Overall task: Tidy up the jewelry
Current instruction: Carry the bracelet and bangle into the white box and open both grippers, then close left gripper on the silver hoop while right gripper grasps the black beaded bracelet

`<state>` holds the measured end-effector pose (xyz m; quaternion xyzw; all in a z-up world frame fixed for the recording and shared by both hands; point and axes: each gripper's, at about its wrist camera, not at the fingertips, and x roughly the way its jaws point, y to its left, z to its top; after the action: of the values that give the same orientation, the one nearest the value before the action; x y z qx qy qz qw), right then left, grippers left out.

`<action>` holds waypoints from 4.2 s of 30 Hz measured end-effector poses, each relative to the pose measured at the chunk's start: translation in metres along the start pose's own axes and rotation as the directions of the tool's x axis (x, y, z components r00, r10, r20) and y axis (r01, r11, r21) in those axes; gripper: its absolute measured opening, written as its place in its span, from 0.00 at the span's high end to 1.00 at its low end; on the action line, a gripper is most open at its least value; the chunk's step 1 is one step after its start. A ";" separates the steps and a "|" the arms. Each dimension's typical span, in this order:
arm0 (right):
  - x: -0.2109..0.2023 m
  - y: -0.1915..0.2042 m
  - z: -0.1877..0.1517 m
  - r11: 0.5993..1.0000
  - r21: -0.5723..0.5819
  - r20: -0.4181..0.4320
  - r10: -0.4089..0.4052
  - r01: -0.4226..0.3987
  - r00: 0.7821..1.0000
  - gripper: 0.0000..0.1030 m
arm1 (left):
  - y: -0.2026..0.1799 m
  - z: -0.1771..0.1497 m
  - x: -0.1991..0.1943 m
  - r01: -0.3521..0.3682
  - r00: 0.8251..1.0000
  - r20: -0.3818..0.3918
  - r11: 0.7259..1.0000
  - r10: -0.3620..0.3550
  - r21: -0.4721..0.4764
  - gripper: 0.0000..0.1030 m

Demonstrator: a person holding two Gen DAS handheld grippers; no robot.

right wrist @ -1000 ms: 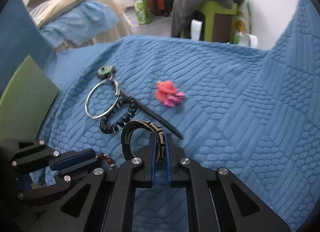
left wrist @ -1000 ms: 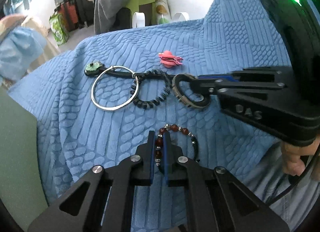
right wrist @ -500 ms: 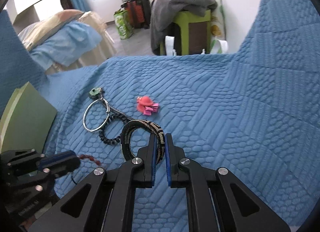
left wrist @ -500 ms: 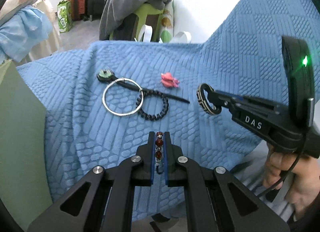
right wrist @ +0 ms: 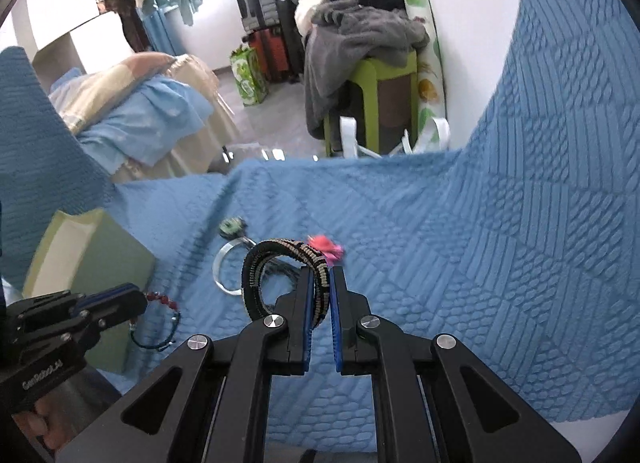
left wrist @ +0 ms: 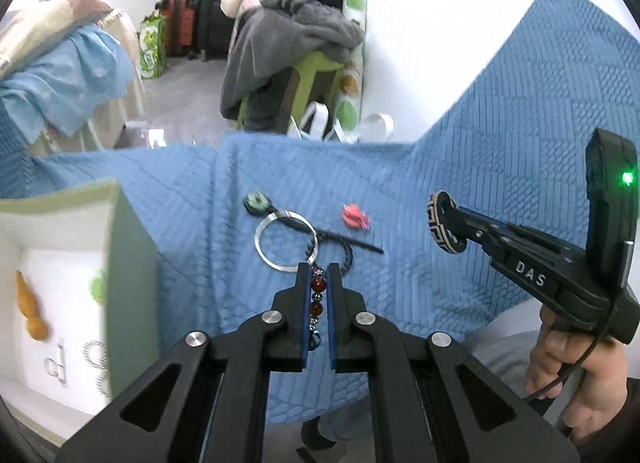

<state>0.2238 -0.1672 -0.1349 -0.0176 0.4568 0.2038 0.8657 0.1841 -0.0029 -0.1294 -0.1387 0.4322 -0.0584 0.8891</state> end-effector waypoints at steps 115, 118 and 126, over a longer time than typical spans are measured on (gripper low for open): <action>0.085 0.010 -0.036 0.992 -0.038 -0.092 0.113 -0.117 0.989 0.85 | 0.031 0.007 0.079 -0.012 0.986 -0.164 0.989 -0.013 -0.148 0.36; 0.094 0.008 -0.035 0.991 -0.051 -0.099 0.119 -0.124 0.988 0.86 | 0.027 0.009 0.094 -0.042 0.984 -0.175 0.992 0.020 -0.123 0.36; 0.110 0.016 -0.035 0.988 -0.124 -0.119 0.082 -0.096 0.990 0.89 | 0.020 0.015 0.123 -0.062 0.979 -0.200 0.993 0.041 -0.098 0.24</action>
<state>0.2452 -0.1229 -0.2410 -0.0648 0.4915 0.2702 0.8254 0.2718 -0.0082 -0.2194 -0.1670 0.5244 -0.0263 0.8345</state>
